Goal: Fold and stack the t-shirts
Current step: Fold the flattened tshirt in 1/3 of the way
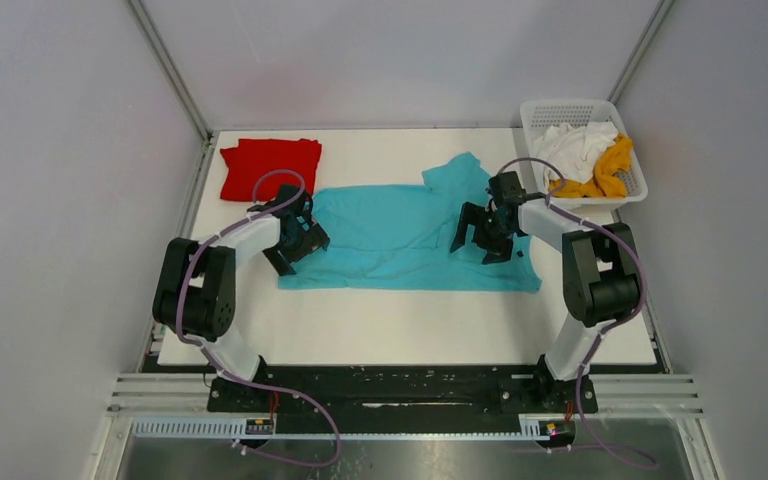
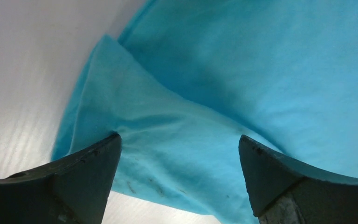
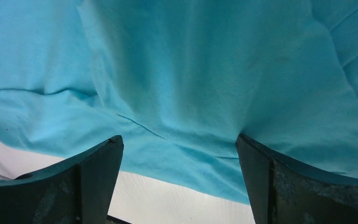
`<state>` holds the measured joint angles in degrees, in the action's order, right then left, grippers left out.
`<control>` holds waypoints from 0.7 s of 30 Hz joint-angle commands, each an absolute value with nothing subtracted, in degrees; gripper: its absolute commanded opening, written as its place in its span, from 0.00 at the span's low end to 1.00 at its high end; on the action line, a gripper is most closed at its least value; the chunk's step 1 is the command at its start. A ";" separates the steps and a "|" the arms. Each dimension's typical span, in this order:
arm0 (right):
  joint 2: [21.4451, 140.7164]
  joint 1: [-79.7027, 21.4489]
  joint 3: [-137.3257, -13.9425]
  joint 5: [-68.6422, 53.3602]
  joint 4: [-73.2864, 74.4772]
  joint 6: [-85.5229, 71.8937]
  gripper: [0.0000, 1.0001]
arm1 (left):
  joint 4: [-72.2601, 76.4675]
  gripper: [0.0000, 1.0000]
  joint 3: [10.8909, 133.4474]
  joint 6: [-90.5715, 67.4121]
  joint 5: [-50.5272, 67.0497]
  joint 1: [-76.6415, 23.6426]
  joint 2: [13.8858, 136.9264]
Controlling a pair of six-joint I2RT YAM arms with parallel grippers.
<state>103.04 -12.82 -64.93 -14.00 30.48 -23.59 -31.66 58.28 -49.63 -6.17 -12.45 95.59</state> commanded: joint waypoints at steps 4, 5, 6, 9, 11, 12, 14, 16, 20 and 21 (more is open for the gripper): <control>95.36 -13.01 -49.95 -15.78 26.98 -31.26 1.00 | -30.36 0.99 48.86 -51.35 -3.76 -13.79 91.42; 93.66 -13.01 -47.87 -15.66 27.18 -31.94 0.99 | -30.40 0.99 46.80 -51.93 -3.74 -14.06 89.64; 91.63 -13.03 -46.15 -15.72 27.46 -32.38 1.00 | -30.38 0.99 44.91 -52.16 -3.56 -14.21 87.45; 88.04 -13.02 -41.85 -16.06 29.62 -33.11 0.99 | -31.99 0.99 39.60 -52.97 -4.26 -14.72 81.39; 85.61 -13.01 -38.83 -17.02 30.48 -33.15 0.99 | -33.58 0.99 36.59 -53.43 -4.25 -14.99 78.02; 84.17 -13.02 -37.31 -17.22 31.19 -33.61 1.00 | -34.10 0.99 35.10 -53.45 -3.63 -15.21 76.45; 80.76 -13.01 -34.57 -17.24 32.12 -34.48 0.99 | -35.99 0.99 33.22 -54.51 -3.55 -16.17 72.94; 77.64 -13.01 -32.69 -16.58 33.98 -34.63 1.00 | -39.00 0.99 32.17 -55.81 -4.55 -16.77 69.41; 71.73 -13.01 -31.73 -15.15 37.16 -34.37 0.99 | -44.20 0.99 30.63 -57.16 -7.83 -17.05 63.87; 70.64 -13.03 -32.09 -14.49 38.93 -34.89 0.99 | -44.66 0.99 30.34 -57.27 -8.04 -17.12 63.19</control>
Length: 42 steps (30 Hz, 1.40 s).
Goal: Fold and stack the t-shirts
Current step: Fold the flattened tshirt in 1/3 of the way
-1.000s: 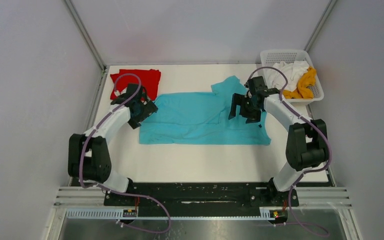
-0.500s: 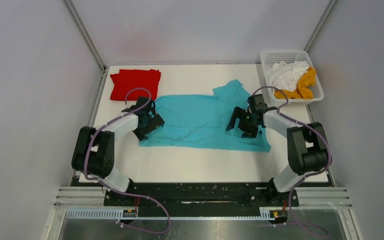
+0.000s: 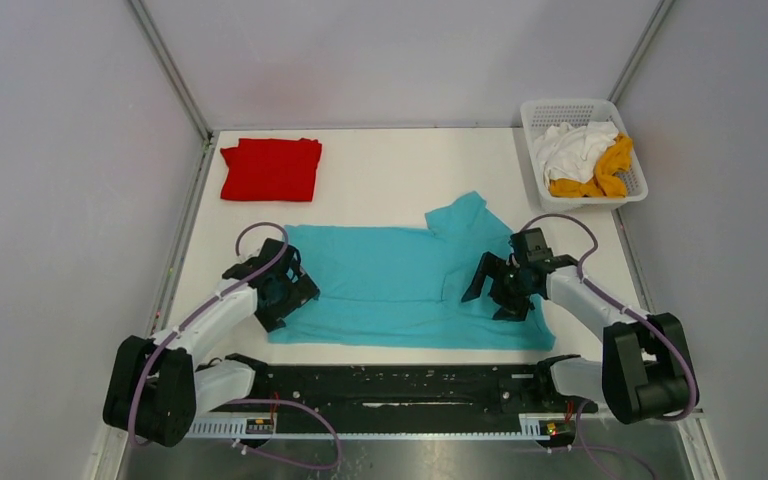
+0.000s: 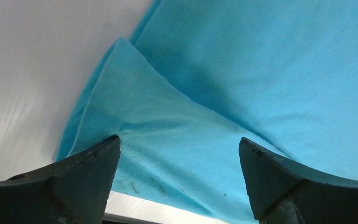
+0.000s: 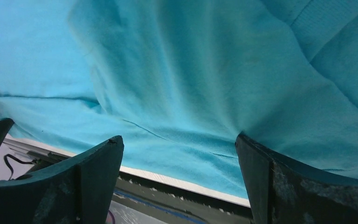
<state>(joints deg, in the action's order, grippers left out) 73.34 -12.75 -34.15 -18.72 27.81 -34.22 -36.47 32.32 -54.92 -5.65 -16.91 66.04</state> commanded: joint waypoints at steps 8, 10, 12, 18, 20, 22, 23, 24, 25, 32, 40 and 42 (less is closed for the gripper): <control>64.25 -13.01 -30.20 -13.49 45.39 -36.03 1.00 | -45.37 0.99 29.26 -58.48 -7.59 -17.29 61.57; 63.94 -13.02 -30.47 -12.78 46.06 -35.07 1.00 | -46.09 0.99 29.14 -58.49 -7.18 -17.30 60.67; 63.21 -13.01 -31.27 -12.13 46.22 -34.80 0.99 | -47.32 0.99 29.55 -58.19 -6.72 -17.31 59.56; 60.70 -13.01 -37.17 -8.13 45.13 -30.37 1.00 | -48.58 0.99 33.32 -56.64 -7.32 -17.32 56.92; 61.06 -13.08 -39.76 -7.55 43.78 -28.60 1.00 | -48.85 0.99 35.65 -56.03 -7.52 -17.32 56.95; 62.26 -13.05 -42.33 -8.52 41.79 -27.21 1.00 | -48.91 0.99 37.87 -55.20 -8.16 -17.36 57.17; 63.02 -13.02 -43.59 -8.67 40.57 -26.70 0.99 | -49.03 0.99 39.08 -54.79 -8.94 -17.32 57.41; 64.02 -13.02 -44.74 -8.40 38.93 -26.23 1.00 | -49.14 0.99 41.31 -54.54 -10.23 -17.30 57.97; 65.23 -13.01 -45.94 -7.63 36.81 -25.79 0.99 | -49.11 0.99 43.15 -54.12 -11.51 -17.31 58.57; 84.29 -12.42 -65.86 -0.42 37.84 -21.45 1.00 | -48.09 0.99 58.84 -47.64 -18.57 -13.92 72.30; 107.77 -12.37 -90.22 3.06 39.53 -22.71 1.00 | -45.34 0.99 77.21 -44.09 -15.98 -8.69 95.73; 113.52 -12.31 -96.00 2.69 39.70 -24.24 1.00 | -44.87 0.99 81.84 -43.34 -14.05 -8.37 101.43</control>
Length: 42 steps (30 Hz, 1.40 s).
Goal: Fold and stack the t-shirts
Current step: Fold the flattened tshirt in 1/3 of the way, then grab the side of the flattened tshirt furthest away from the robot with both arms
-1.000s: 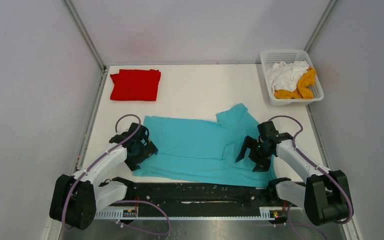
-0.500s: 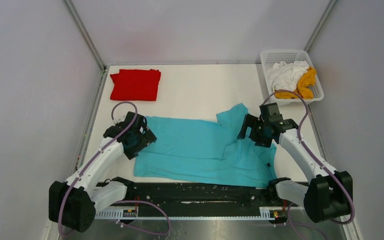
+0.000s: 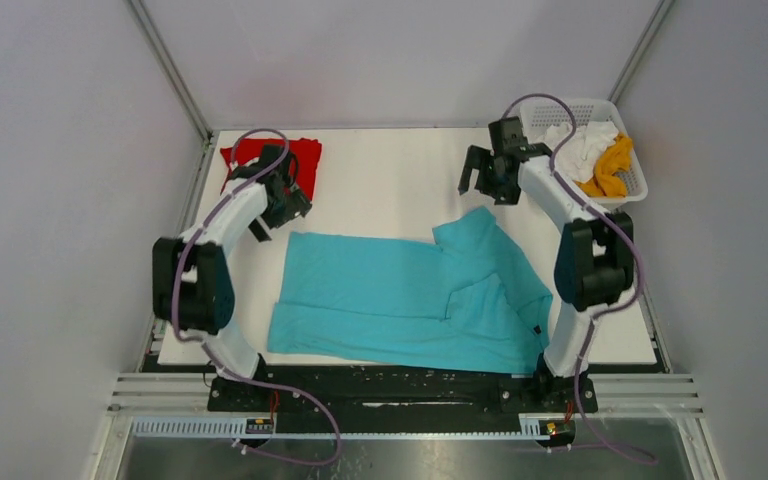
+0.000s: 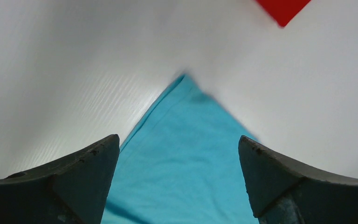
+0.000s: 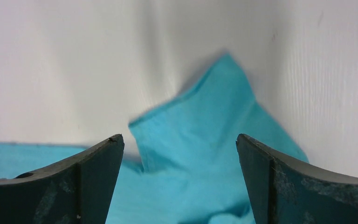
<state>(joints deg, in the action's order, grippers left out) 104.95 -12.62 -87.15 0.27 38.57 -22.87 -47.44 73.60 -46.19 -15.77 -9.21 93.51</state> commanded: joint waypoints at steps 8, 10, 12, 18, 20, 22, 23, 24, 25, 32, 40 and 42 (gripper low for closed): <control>129.62 -11.98 -115.43 4.52 47.02 -27.09 0.99 | -46.34 0.99 89.48 -43.15 -12.50 -7.44 113.90; 131.48 -11.96 -116.50 3.27 47.30 -27.78 0.99 | -45.12 0.99 89.07 -43.24 -11.93 -7.40 115.04; 133.05 -11.96 -117.08 1.64 47.43 -28.11 0.99 | -44.89 0.96 89.36 -43.16 -10.63 -7.18 116.50; 134.03 -11.93 -114.05 -1.24 48.36 -29.21 0.96 | -44.38 0.92 90.07 -42.92 -9.46 -6.91 117.75; 133.30 -11.93 -111.98 -1.40 48.43 -29.27 0.95 | -44.66 0.92 90.33 -42.60 -8.74 -6.86 118.11; 132.49 -12.02 -109.87 -1.94 48.28 -28.83 0.93 | -45.51 0.92 90.88 -42.71 -8.26 -6.83 118.61; 131.72 -11.97 -108.79 -2.46 48.12 -28.63 0.91 | -45.53 0.92 90.90 -42.76 -7.95 -6.85 118.65; 131.03 -11.97 -107.36 -2.99 47.53 -28.57 0.89 | -45.58 0.91 90.81 -42.87 -7.82 -6.86 118.66; 130.32 -11.98 -106.12 -3.45 47.05 -28.54 0.87 | -45.58 0.91 90.84 -42.97 -7.40 -6.86 118.70; 127.16 -12.01 -101.46 -5.12 44.81 -27.08 0.60 | -45.69 0.86 91.59 -43.14 -5.21 -6.77 119.79; 127.15 -12.02 -100.83 -6.01 45.21 -27.92 0.18 | -46.39 0.74 93.04 -43.49 -4.70 -6.59 120.76; 126.86 -12.00 -100.81 -5.75 45.24 -27.88 0.02 | -48.02 0.72 94.30 -43.86 -5.11 -6.55 121.50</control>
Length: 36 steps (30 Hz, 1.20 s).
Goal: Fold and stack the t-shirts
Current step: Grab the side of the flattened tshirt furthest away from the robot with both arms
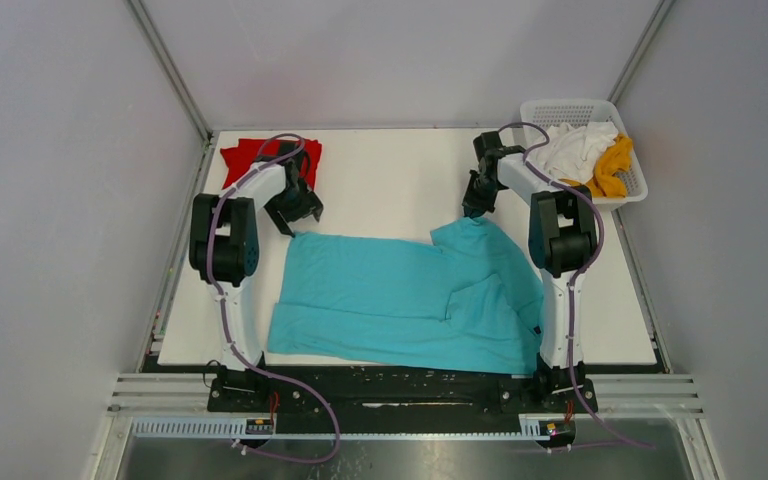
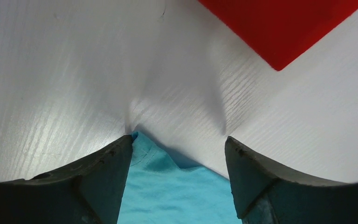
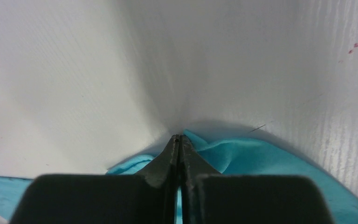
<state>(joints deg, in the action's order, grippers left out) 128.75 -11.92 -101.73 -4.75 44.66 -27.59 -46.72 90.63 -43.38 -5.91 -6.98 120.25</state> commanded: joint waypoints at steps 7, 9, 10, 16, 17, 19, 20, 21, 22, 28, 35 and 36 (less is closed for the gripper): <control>124.38 -12.02 -100.88 -3.58 45.18 -25.94 0.00 | -52.63 0.72 96.67 -45.10 -10.04 -6.59 121.17; 122.96 -11.96 -100.22 -2.37 44.59 -25.06 0.00 | -52.63 0.72 96.19 -45.49 -10.43 -6.59 120.53; 122.51 -11.97 -100.04 -2.16 44.39 -24.29 0.00 | -52.67 0.72 96.20 -45.57 -10.87 -6.59 120.23; 119.89 -11.95 -98.40 -4.64 42.60 -21.35 0.00 | -55.64 0.72 98.78 -46.13 -15.26 -6.51 120.81; 119.62 -11.95 -98.14 -4.64 42.55 -21.16 0.00 | -56.17 0.71 99.19 -46.35 -15.32 -6.50 121.37; 119.30 -11.96 -97.58 -4.84 42.59 -20.97 0.00 | -57.17 0.68 99.88 -46.51 -14.60 -6.43 122.56; 119.27 -11.98 -97.36 -5.10 42.55 -20.77 0.00 | -57.28 0.66 99.83 -46.41 -13.71 -6.50 123.01; 119.17 -11.96 -97.17 -5.24 42.54 -20.82 0.00 | -57.27 0.66 99.48 -46.55 -12.94 -6.50 123.35; 119.04 -11.95 -97.05 -5.47 42.55 -20.84 0.00 | -57.29 0.64 99.17 -46.62 -12.35 -6.50 123.32; 117.92 -11.95 -96.39 -6.77 42.55 -20.69 0.00 | -58.69 0.63 95.94 -48.35 -11.74 -6.50 123.15; 116.35 -11.98 -94.47 -7.74 42.56 -19.79 0.00 | -56.71 0.59 92.51 -50.46 -11.87 -7.21 122.16; 115.98 -11.98 -94.07 -7.73 42.54 -19.65 0.00 | -56.50 0.58 92.27 -50.56 -12.13 -7.17 121.97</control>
<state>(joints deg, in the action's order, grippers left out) 120.90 -11.94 -95.02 -6.20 43.09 -21.06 -57.01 94.06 -48.66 -11.27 -6.96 122.52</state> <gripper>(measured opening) 0.018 0.595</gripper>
